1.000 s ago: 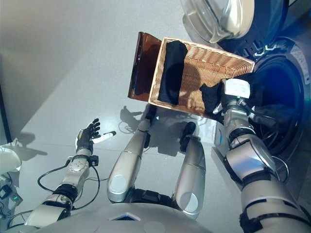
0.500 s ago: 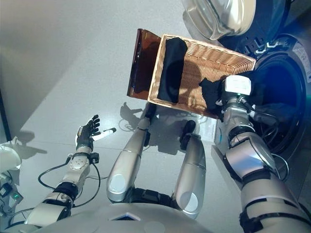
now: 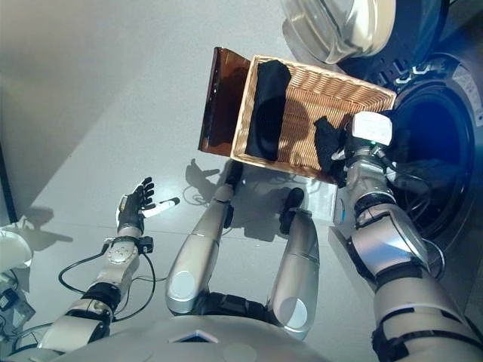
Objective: Pick up the clothes and place them into the washing machine
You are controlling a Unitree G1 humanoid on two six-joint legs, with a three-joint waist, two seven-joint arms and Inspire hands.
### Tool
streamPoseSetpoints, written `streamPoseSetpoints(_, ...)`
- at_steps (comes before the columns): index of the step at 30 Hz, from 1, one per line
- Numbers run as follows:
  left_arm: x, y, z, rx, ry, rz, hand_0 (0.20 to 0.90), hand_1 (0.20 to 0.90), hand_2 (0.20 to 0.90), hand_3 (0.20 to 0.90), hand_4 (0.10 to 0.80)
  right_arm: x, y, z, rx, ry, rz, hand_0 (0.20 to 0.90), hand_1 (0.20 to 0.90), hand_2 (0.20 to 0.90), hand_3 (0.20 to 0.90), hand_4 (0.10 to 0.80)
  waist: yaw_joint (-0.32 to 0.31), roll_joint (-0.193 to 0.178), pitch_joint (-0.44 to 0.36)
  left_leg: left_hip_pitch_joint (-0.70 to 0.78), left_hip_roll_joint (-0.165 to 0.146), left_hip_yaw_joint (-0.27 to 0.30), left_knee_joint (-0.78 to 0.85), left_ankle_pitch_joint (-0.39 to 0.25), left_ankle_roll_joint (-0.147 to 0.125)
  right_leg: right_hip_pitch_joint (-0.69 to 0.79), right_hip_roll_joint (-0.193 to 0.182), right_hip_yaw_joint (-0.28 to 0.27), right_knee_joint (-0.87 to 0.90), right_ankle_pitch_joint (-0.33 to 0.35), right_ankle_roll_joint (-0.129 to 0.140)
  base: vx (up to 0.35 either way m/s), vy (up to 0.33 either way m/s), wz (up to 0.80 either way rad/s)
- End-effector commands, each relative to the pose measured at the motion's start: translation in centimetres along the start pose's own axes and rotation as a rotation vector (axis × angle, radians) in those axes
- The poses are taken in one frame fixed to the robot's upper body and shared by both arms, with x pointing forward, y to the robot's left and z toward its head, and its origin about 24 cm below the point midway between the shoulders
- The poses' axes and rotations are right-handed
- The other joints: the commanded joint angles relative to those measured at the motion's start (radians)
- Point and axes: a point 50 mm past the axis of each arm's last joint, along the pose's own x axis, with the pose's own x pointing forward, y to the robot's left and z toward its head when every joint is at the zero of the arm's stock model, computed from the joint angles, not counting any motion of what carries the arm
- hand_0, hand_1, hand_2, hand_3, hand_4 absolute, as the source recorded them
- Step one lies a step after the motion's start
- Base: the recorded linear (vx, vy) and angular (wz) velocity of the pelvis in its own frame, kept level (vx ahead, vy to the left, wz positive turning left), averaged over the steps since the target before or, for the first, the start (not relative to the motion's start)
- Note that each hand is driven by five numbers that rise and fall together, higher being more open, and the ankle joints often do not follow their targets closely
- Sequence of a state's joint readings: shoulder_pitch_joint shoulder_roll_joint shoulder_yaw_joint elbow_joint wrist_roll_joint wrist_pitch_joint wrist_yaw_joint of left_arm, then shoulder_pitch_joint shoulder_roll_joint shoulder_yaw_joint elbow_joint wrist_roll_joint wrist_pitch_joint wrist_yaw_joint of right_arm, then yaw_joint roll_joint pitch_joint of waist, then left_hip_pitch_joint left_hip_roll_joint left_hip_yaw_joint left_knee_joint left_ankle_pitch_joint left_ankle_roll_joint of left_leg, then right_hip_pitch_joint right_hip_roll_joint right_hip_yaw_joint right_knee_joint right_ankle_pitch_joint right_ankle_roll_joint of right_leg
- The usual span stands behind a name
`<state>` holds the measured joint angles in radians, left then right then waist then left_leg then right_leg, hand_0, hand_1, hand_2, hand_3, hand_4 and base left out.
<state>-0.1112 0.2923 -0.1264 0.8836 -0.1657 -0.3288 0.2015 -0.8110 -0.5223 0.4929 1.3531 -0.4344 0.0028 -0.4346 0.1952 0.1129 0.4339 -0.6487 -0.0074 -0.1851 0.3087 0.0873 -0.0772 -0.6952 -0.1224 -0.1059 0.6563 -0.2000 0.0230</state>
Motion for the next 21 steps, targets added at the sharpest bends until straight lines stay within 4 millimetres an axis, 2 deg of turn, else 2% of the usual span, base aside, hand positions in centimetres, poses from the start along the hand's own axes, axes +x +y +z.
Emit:
streamPoseSetpoints(1,-0.8,3.8,-1.1,0.031,0.007,0.123,0.900,0.900,0.900,0.900,0.800,0.2,-1.8,-1.7,0.275,0.103,-0.155,0.200,0.200,0.200,0.200,0.300,-0.024,-0.009,-0.101,0.009,-0.057,0.067,0.014,-0.071,0.035,0.075,0.030,0.039,-0.214,0.123,-0.014,0.053,0.065,-0.11)
streamPoseSetpoints(3,-0.9,3.9,-1.4,0.027,0.019,0.133,0.900,0.900,0.900,0.900,0.800,0.0,-1.7,-2.3,0.440,0.163,-0.187,0.200,0.200,0.200,0.200,0.300,-0.034,-0.005,-0.108,0.032,-0.061,0.077,0.005,-0.074,0.038,0.097,0.025,0.042,-0.227,0.126,-0.011,0.040,0.061,-0.15)
streamPoseSetpoints(4,-0.9,3.9,-1.4,0.027,0.019,0.133,0.900,0.900,0.900,0.900,0.800,0.0,-1.6,-2.3,0.441,0.163,-0.187,0.200,0.200,0.200,0.200,0.300,-0.033,-0.005,-0.108,0.033,-0.061,0.077,0.005,-0.074,0.038,0.098,0.025,0.042,-0.227,0.126,-0.011,0.061,0.066,-0.16)
streamPoseSetpoints(5,-1.1,3.9,-1.6,0.022,0.022,0.133,0.900,0.900,0.900,0.900,0.800,-0.4,-1.0,-2.6,0.616,0.214,-0.203,0.200,0.200,0.200,0.200,0.300,-0.041,-0.002,-0.120,0.057,-0.063,0.080,-0.011,-0.074,0.041,0.124,0.022,0.046,-0.245,0.130,-0.006,0.040,0.038,-0.11)
streamPoseSetpoints(6,-1.1,3.9,-1.6,0.022,0.022,0.133,0.900,0.900,0.900,0.900,0.800,-0.4,-1.0,-2.6,0.616,0.215,-0.203,0.200,0.200,0.200,0.200,0.300,-0.041,-0.002,-0.119,0.058,-0.063,0.080,-0.012,-0.074,0.041,0.125,0.022,0.046,-0.245,0.131,-0.006,0.084,0.093,-0.14)
streamPoseSetpoints(7,-1.2,3.8,-1.9,0.023,0.034,0.133,0.900,0.900,0.900,0.900,0.800,-0.9,-0.1,-2.7,0.755,0.258,-0.210,0.200,0.200,0.200,0.200,0.300,-0.048,0.003,-0.133,0.087,-0.066,0.087,-0.029,-0.075,0.044,0.151,0.018,0.053,-0.268,0.138,0.001,0.061,0.069,-0.11)
streamPoseSetpoints(9,-1.3,3.8,-2.0,0.029,0.037,0.134,0.900,0.900,0.900,0.900,0.800,-1.3,0.6,-2.7,0.948,0.297,-0.223,0.200,0.200,0.200,0.200,0.300,-0.056,0.008,-0.145,0.109,-0.070,0.094,-0.045,-0.078,0.046,0.171,0.012,0.058,-0.288,0.143,0.005,0.064,0.085,-0.20)
streamPoseSetpoints(12,-1.7,3.5,-2.4,0.033,0.046,0.126,0.900,0.900,0.900,0.900,0.800,-2.4,2.5,-3.1,1.154,0.361,-0.217,0.200,0.200,0.200,0.200,0.300,-0.065,0.016,-0.159,0.139,-0.075,0.110,-0.059,-0.081,0.052,0.202,0.006,0.074,-0.315,0.149,0.013,0.039,0.074,-0.18)
streamPoseSetpoints(16,-1.8,3.1,-2.7,0.037,0.054,0.117,0.900,0.900,0.900,0.900,0.800,-3.9,4.8,-3.1,1.349,0.433,-0.205,0.200,0.200,0.200,0.200,0.300,-0.071,0.035,-0.178,0.161,-0.081,0.122,-0.069,-0.084,0.057,0.217,-0.001,0.087,-0.325,0.148,0.020,0.024,0.053,-0.11)
streamPoseSetpoints(18,-1.9,2.9,-2.7,0.036,0.048,0.111,0.900,0.900,0.900,0.900,0.800,-4.4,5.4,-2.9,1.481,0.448,-0.213,0.200,0.200,0.200,0.200,0.300,-0.074,0.043,-0.186,0.162,-0.083,0.127,-0.070,-0.086,0.058,0.216,-0.003,0.093,-0.326,0.148,0.020,0.002,0.038,-0.11)
streamPoseSetpoints(19,-1.9,2.9,-2.7,0.036,0.048,0.111,0.900,0.900,0.900,0.900,0.800,-4.4,5.4,-2.9,1.481,0.448,-0.213,0.200,0.200,0.200,0.200,0.300,-0.074,0.043,-0.186,0.162,-0.083,0.127,-0.070,-0.086,0.058,0.216,-0.003,0.093,-0.326,0.148,0.020,-0.006,0.056,-0.12)
streamPoseSetpoints(21,-2.1,2.3,-2.5,0.032,0.028,0.087,0.900,0.900,0.900,0.900,0.800,-4.9,5.7,-2.7,1.735,0.482,-0.289,0.200,0.200,0.200,0.200,0.300,-0.078,0.070,-0.193,0.162,-0.090,0.135,-0.068,-0.090,0.062,0.210,-0.009,0.106,-0.325,0.148,0.023,-0.009,0.083,-0.11)
